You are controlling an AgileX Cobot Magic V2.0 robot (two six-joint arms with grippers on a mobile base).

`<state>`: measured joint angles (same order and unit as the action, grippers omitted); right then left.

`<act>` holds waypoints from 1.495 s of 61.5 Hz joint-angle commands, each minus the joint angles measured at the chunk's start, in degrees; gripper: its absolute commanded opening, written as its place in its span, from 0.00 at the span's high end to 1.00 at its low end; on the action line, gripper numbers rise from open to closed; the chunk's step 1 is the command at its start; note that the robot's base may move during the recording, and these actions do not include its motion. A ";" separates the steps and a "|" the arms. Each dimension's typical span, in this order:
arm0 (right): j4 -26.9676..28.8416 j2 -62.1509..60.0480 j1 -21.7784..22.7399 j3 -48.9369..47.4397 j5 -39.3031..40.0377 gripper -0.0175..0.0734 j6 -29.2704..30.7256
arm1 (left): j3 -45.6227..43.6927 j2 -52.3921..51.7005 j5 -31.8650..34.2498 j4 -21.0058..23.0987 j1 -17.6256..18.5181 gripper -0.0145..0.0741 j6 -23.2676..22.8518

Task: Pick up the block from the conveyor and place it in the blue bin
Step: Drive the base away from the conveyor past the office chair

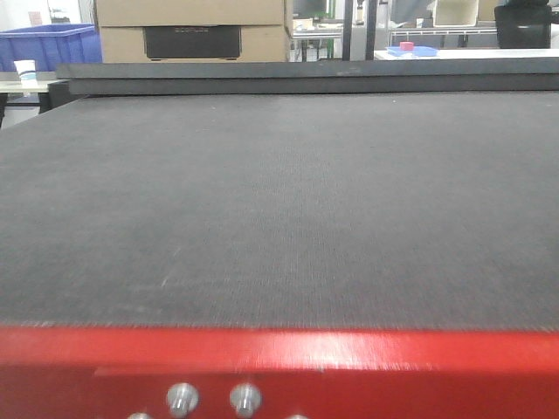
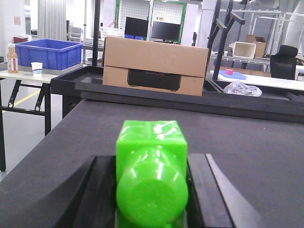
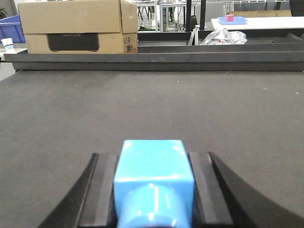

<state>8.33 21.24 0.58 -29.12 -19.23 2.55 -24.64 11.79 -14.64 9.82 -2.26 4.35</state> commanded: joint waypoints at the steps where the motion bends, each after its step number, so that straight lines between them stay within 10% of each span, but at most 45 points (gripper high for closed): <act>1: -0.22 -0.44 -0.07 -0.15 0.80 0.99 0.45 | -0.07 -0.28 1.06 0.40 0.26 0.96 0.00; 92: -0.22 -0.44 -0.07 -0.15 0.80 0.99 0.45 | -0.07 -4.11 1.05 0.40 -1.13 0.96 0.00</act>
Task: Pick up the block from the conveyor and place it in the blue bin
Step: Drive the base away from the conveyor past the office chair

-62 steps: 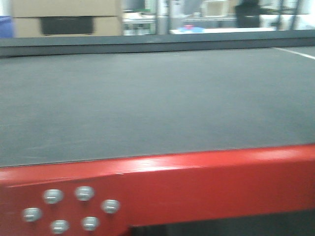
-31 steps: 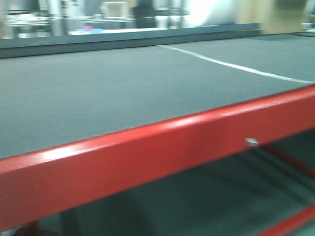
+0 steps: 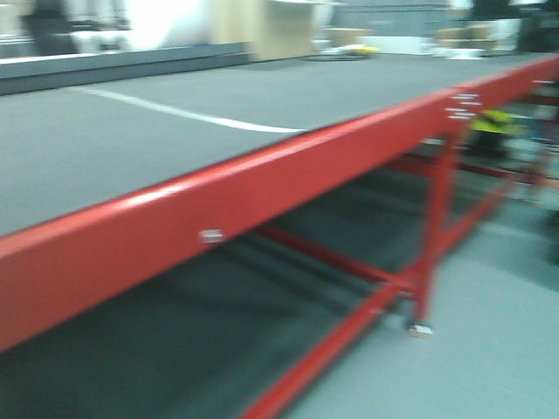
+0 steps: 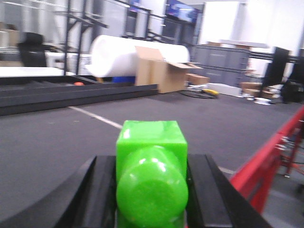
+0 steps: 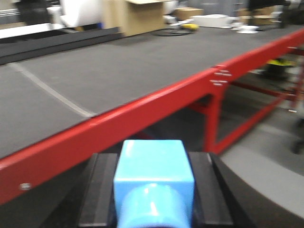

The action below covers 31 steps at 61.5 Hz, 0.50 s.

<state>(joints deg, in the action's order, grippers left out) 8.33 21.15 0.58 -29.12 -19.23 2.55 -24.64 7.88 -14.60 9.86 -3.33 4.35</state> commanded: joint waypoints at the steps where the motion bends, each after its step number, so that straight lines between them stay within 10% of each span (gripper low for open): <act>1: -0.22 -0.35 -0.07 -0.15 0.80 0.99 0.45 | -0.07 -0.20 1.01 0.36 -0.06 0.96 0.00; 31: -0.22 -0.35 -0.07 -0.15 0.80 0.99 0.45 | -0.07 -0.20 1.01 0.36 -0.06 0.96 0.00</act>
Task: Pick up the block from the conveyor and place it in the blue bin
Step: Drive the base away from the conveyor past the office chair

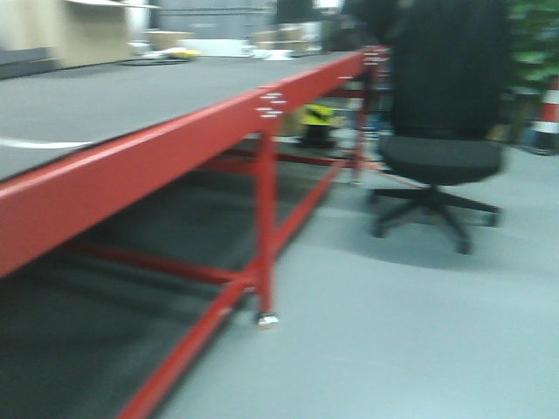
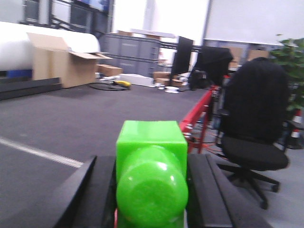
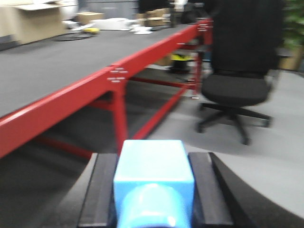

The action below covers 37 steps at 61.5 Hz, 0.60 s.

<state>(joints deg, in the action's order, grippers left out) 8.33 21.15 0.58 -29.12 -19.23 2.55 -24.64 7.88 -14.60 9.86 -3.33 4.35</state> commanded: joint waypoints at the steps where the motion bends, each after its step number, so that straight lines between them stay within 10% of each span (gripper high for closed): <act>1: -0.22 -0.35 -0.07 -0.15 0.80 0.99 0.45 | -0.07 -0.20 1.01 0.36 -0.06 0.96 0.00; 37: -0.22 -0.45 -0.07 -0.15 0.79 0.99 0.45 | -0.07 -0.20 1.01 0.36 -0.06 0.96 0.00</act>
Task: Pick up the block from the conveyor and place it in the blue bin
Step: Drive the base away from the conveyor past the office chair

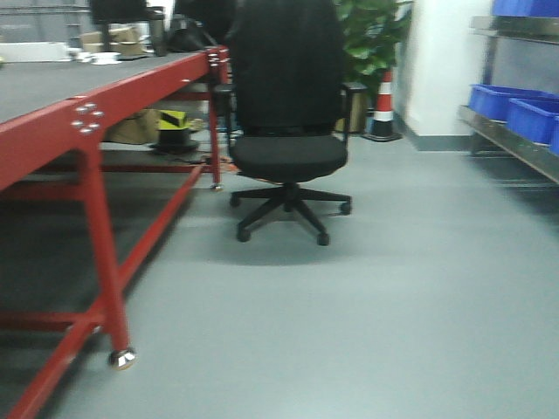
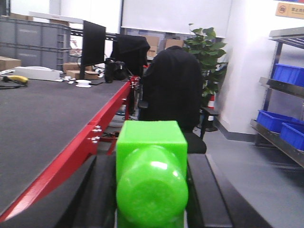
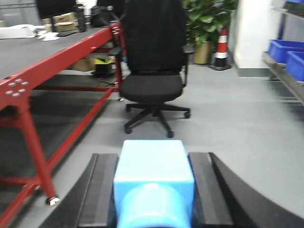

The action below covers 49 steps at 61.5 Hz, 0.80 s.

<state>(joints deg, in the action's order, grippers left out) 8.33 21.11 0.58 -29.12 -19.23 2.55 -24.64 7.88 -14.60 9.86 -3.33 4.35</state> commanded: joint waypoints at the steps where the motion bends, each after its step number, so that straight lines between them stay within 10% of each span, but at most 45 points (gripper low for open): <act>1: -0.22 -0.41 -0.07 -0.15 0.79 0.99 0.45 | -0.07 -0.20 1.01 0.36 -0.06 0.96 0.00; 49: -0.22 -0.41 -0.07 -0.15 0.79 0.99 0.45 | -0.07 -0.20 1.01 0.36 -0.06 0.96 0.00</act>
<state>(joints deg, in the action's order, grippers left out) 8.33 20.98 0.58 -29.12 -19.23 2.55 -24.64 7.88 -14.60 9.86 -3.33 4.35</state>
